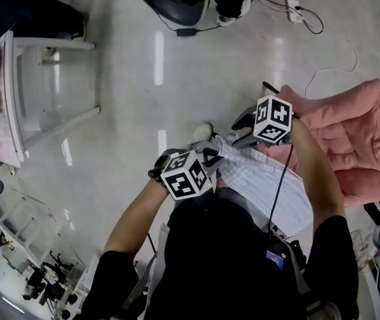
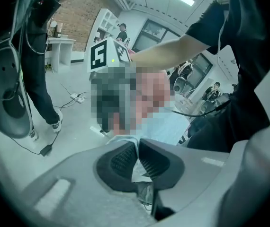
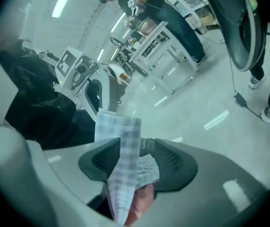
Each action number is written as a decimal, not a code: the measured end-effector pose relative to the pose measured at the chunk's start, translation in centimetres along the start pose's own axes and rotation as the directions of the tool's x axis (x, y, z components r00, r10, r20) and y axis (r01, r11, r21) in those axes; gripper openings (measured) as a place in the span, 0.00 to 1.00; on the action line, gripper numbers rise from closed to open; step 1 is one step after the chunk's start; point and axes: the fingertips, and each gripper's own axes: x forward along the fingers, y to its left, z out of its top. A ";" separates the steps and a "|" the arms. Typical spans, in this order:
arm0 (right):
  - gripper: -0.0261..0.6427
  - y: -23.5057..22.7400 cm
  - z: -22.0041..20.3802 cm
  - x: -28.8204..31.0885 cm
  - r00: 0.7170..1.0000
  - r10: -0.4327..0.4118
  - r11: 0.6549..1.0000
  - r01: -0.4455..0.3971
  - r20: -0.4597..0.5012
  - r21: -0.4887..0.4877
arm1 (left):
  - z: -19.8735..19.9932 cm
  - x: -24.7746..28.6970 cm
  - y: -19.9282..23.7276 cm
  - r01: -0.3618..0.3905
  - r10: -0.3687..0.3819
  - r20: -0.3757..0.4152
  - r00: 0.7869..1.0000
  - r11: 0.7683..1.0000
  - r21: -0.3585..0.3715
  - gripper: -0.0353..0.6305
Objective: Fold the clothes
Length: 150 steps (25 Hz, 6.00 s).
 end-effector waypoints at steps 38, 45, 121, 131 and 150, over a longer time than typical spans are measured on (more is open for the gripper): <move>0.08 4.2 1.6 0.0 0.922 0.316 0.944 -0.329 0.223 0.023 | -4.5 1.2 0.7 0.066 -0.061 0.061 0.996 0.994 -0.090 0.08; 0.07 0.9 3.1 -4.4 0.972 -0.005 0.998 0.018 0.236 -0.053 | -2.0 2.1 5.0 0.024 -0.010 0.115 0.993 0.992 -0.122 0.08; 0.16 43.5 -52.2 0.9 0.011 -0.997 0.062 0.713 0.077 0.698 | 13.4 20.7 -36.2 -0.018 0.017 0.008 1.000 0.940 0.341 0.15; 0.13 44.4 -61.5 1.1 -0.060 -0.998 -0.060 0.632 -0.029 0.773 | 15.9 27.3 -37.4 0.010 0.014 -0.058 0.998 0.915 0.404 0.15; 0.12 32.8 -65.2 -5.5 -0.002 -0.993 -0.096 0.574 -0.116 0.813 | 17.8 37.6 -27.8 0.140 -0.012 -0.244 0.970 0.847 0.513 0.20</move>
